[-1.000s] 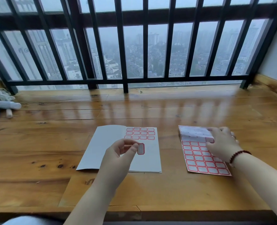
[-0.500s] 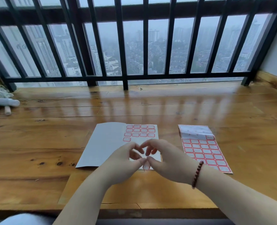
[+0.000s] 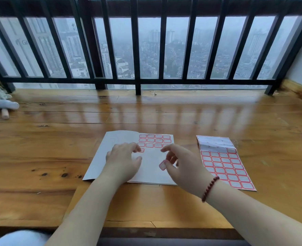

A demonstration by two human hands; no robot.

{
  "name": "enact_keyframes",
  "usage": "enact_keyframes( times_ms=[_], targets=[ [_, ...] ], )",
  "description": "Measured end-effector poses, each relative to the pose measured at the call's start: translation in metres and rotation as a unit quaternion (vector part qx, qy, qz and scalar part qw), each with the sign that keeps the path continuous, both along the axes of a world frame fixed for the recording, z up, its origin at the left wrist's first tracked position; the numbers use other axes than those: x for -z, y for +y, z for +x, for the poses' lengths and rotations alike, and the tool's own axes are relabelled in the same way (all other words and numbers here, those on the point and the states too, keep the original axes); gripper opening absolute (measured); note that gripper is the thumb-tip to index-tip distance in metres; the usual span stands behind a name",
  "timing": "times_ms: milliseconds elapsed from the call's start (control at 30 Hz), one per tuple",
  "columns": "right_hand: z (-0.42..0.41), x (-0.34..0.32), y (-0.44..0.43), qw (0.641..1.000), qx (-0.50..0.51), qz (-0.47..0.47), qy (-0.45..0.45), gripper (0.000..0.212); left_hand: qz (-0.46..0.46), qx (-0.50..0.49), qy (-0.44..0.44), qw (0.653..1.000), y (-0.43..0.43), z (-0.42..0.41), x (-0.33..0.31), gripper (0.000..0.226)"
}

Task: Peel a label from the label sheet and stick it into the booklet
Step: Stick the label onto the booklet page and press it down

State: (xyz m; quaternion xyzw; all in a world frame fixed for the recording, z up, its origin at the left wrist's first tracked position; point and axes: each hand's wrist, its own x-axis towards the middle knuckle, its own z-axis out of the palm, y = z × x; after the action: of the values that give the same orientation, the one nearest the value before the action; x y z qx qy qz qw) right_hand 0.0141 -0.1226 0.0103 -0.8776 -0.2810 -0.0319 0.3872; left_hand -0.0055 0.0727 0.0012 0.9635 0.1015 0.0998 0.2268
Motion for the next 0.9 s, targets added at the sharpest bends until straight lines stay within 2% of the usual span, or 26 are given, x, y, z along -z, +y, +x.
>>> enact_keyframes(
  times_ms=[100,233,333,467,667,900],
  targets=[
    [0.011,0.000,0.004,0.993,0.058,0.069,0.082,0.017,0.027,0.004,0.056,0.998,0.008,0.004,0.013,0.032],
    [0.029,0.003,0.009,0.970,0.116,0.121,0.174,0.008,0.048,0.020,0.037,0.998,0.005,-0.002,0.023,0.030],
    [0.039,0.008,0.018,0.937,0.147,0.194,0.252,0.005,0.064,0.039,0.028,0.997,0.002,-0.005,0.022,0.024],
    [0.051,0.013,0.034,0.936,0.159,0.189,0.250,0.007,0.051,0.028,-0.013,0.998,0.002,0.011,0.012,0.012],
    [0.061,0.020,0.044,0.936,0.168,0.181,0.251,0.007,-0.040,0.025,-0.081,0.996,-0.004,0.021,0.026,0.009],
    [0.059,0.025,0.047,0.967,0.143,0.116,0.178,0.013,-0.049,0.000,-0.091,0.995,-0.001,0.023,0.033,0.008]
  ],
)
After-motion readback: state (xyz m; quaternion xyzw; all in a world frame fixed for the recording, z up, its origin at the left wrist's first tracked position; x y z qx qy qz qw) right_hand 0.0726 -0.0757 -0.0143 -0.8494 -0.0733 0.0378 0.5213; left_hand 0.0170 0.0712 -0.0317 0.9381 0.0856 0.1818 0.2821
